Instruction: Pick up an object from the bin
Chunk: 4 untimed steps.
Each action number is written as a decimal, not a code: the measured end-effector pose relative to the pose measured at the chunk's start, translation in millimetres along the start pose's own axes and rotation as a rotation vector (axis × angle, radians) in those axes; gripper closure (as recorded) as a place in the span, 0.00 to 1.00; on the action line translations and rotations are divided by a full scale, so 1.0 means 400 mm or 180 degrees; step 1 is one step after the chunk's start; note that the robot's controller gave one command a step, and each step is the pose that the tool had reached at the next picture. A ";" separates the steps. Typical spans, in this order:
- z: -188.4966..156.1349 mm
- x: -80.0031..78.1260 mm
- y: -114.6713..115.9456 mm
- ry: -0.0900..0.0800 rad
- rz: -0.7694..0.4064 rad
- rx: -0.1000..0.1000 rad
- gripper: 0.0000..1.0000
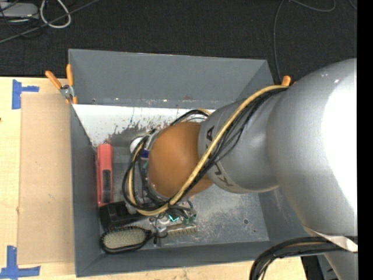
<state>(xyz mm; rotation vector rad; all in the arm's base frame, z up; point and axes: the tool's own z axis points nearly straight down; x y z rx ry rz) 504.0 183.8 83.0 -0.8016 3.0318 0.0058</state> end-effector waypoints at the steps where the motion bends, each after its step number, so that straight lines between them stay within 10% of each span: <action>1: 0.021 -0.010 -0.002 -0.0028 0.0056 0.0001 0.00; 2: 0.017 -0.005 0.008 -0.0074 0.0122 0.0012 1.00; 4: -0.044 0.003 0.003 -0.0049 0.0133 0.0003 1.00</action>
Offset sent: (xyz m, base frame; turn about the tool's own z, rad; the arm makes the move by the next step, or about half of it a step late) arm -0.0057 0.0041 -0.0117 0.0351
